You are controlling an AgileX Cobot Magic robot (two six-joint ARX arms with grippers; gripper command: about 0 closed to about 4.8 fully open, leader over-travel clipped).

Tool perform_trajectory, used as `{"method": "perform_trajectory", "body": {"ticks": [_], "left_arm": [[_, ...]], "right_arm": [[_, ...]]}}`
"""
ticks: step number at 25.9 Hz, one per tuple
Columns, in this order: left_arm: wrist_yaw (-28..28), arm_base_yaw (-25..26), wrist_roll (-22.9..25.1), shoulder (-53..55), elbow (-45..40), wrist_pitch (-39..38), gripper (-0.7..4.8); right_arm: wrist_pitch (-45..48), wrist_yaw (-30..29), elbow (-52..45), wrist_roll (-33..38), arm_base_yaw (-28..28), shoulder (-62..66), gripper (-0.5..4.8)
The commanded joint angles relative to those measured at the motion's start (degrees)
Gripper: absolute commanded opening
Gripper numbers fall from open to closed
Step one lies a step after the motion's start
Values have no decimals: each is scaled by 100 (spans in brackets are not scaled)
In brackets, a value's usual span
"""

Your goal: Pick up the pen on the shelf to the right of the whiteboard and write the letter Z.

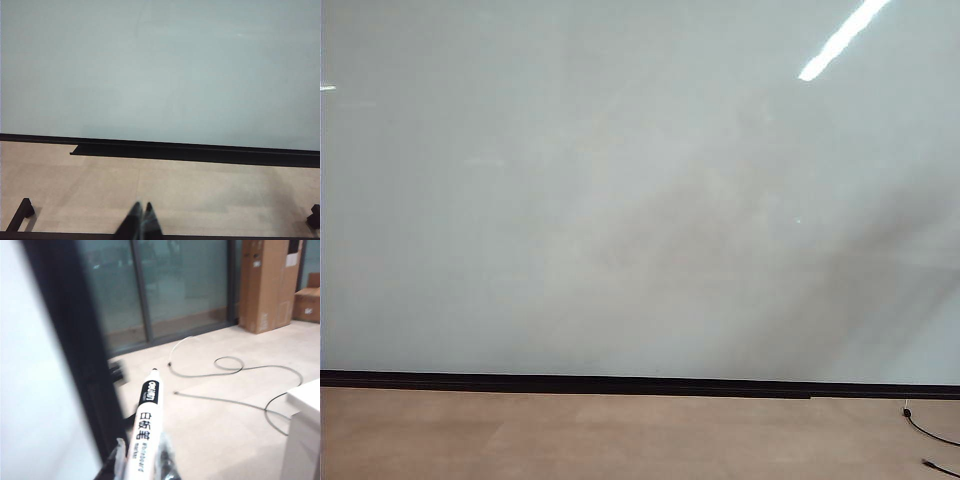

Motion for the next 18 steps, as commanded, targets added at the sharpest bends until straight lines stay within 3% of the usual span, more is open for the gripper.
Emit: {"method": "perform_trajectory", "body": {"ticks": [1, 9, 18], "left_arm": [[13, -2, 24, 2, 13, 31, -4], [2, -2, 24, 2, 13, 31, -4], [2, -2, 24, 2, 13, 28, -4]], "right_arm": [[-721, 275, -61, -61, 590, -643, -7], [-1888, 597, -50, -142, 2579, -1878, -7], [-1880, 420, 184, -184, 4813, -2015, -7]]}}
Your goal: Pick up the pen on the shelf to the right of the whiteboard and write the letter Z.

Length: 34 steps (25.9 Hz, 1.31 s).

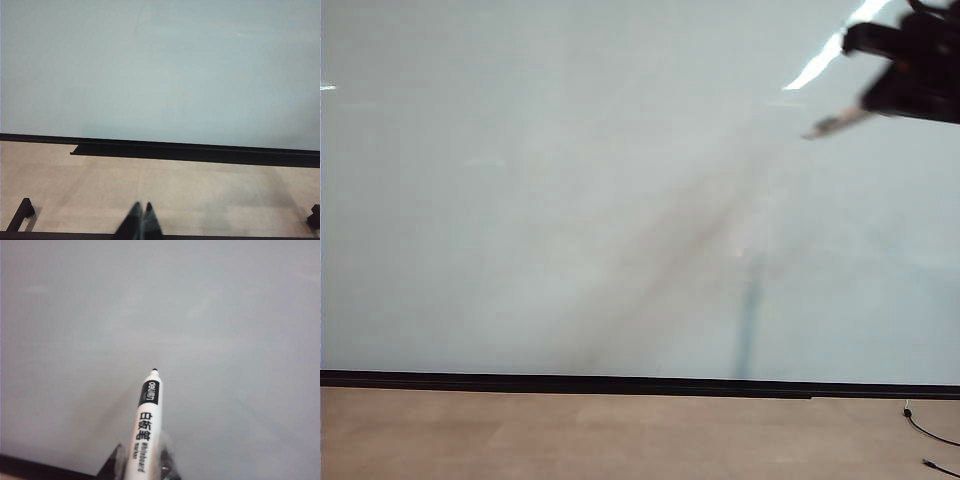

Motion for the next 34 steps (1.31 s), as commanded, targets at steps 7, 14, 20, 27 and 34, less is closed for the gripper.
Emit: {"method": "perform_trajectory", "body": {"ticks": [7, 14, 20, 27, 34], "left_arm": [[4, -2, 24, 2, 13, 31, -5], [0, -2, 24, 2, 13, 28, -4], [2, -2, 24, 2, 13, 31, -4], [2, -2, 24, 2, 13, 28, -5], [2, -2, 24, 2, 13, 31, -5]], "right_arm": [[179, -1152, 1272, -588, 717, 1172, -7], [192, -1545, 2179, -590, 820, 2061, -7], [339, -1650, 2750, -588, 953, 2586, -7], [317, -1633, 3397, -590, 1067, 2951, -7], [9, -1611, 3936, -608, 1047, 3213, -7]]}}
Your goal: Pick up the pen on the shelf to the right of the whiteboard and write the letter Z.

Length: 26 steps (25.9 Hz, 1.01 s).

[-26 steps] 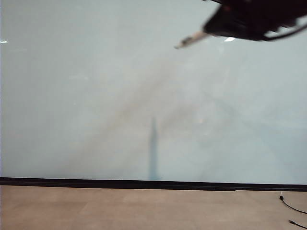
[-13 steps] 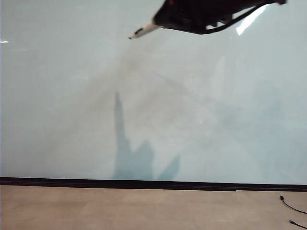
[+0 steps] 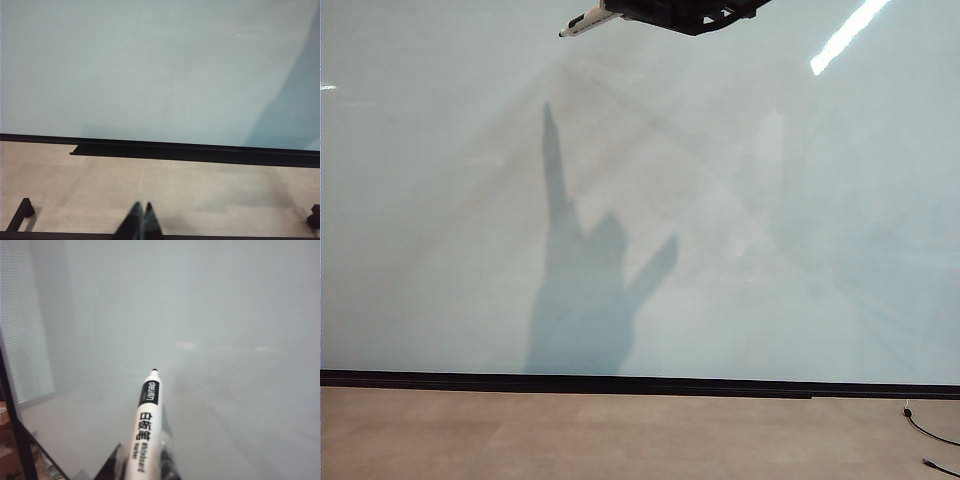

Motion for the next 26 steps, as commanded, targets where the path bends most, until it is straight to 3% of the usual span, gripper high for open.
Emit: {"method": "perform_trajectory", "body": {"ticks": [1, 10, 26], "left_arm": [[2, -2, 24, 2, 11, 28, -4], [2, 0, 24, 2, 11, 28, -4], [2, -2, 24, 2, 11, 31, -5]], "right_arm": [[-46, 2, 179, -35, -9, 74, -7], [-234, 31, 455, -37, -28, 275, -7], [-153, 632, 481, -48, -72, 315, -7]]}}
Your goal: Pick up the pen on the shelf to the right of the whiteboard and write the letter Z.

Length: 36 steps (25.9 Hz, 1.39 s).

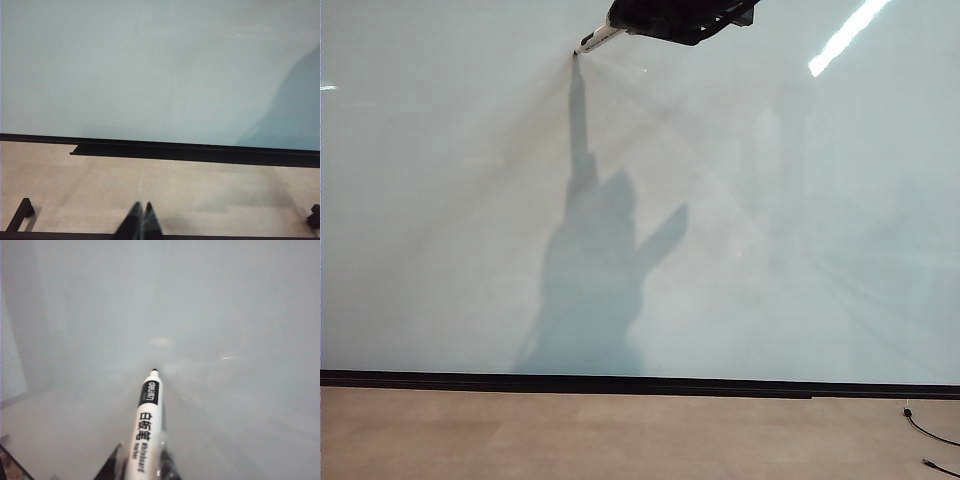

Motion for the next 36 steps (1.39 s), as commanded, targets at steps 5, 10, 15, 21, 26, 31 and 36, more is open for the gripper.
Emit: {"method": "perform_trajectory", "body": {"ticks": [5, 10, 15, 21, 26, 31, 36], "left_arm": [[2, -2, 26, 2, 13, 28, -4], [2, -2, 26, 2, 13, 31, -4], [2, -2, 26, 2, 13, 28, -5], [2, -2, 26, 2, 13, 31, -4], [4, -2, 26, 2, 13, 33, -5], [2, 0, 26, 2, 13, 31, -5], [2, -2, 26, 2, 13, 31, -4]], "right_arm": [[94, 223, 33, -15, -4, -31, -7], [61, 247, 33, -17, -9, -37, -7], [-79, 391, 28, -46, -11, -85, -7], [-238, 496, 9, -170, -83, -258, -7], [-286, 516, -155, -164, -201, -472, -7], [-238, 645, -496, -146, -330, -774, -7], [-240, 649, -789, -144, -511, -1078, -7]]}}
